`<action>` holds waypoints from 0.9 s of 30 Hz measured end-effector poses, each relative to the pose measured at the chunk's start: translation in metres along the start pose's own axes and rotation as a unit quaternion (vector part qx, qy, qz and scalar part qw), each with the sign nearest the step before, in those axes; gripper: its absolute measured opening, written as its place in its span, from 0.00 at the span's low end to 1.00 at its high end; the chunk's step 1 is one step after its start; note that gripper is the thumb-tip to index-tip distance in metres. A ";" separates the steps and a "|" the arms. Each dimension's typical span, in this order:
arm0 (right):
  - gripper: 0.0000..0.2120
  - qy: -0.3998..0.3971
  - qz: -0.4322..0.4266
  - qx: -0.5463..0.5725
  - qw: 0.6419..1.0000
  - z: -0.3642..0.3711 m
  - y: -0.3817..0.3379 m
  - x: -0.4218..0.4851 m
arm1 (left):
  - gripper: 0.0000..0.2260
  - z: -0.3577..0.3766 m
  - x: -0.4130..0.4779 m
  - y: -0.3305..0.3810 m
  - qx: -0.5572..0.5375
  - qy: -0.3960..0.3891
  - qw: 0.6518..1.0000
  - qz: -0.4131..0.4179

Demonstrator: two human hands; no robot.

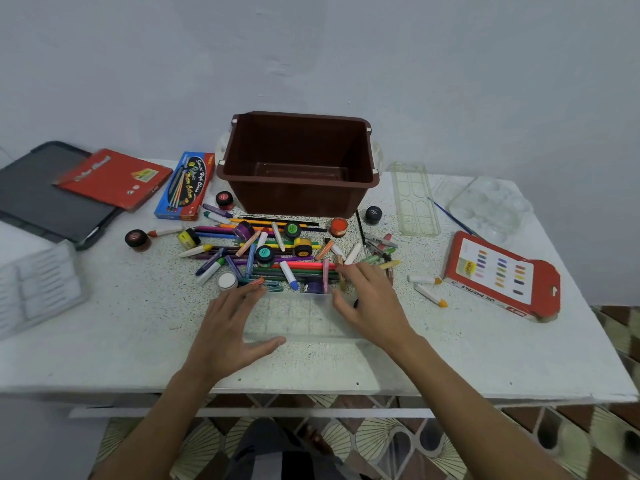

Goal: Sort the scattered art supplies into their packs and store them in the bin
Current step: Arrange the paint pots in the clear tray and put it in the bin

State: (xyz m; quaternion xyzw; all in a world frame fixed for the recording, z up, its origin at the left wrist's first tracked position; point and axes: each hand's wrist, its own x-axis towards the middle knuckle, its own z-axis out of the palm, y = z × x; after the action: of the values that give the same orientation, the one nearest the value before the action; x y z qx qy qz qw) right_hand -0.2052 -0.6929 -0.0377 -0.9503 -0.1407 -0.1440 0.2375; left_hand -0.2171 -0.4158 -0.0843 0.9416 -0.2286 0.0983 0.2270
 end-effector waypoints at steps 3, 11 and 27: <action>0.15 -0.039 -0.021 0.007 0.999 0.004 -0.007 0.013 | 0.38 -0.001 0.000 0.001 0.004 0.000 1.000 -0.003; 0.20 -0.147 -0.063 -0.069 0.985 0.013 -0.009 0.029 | 0.38 -0.001 0.000 0.002 0.008 0.002 1.000 -0.002; 0.13 -0.114 0.050 0.147 0.981 -0.027 0.001 0.010 | 0.38 0.001 -0.001 0.000 0.009 0.000 1.000 -0.007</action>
State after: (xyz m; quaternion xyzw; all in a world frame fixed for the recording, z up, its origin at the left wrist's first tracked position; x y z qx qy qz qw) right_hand -0.2016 -0.7056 -0.0118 -0.9209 -0.1392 -0.0001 0.3640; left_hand -0.2177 -0.4162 -0.0852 0.9453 -0.2207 0.0987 0.2191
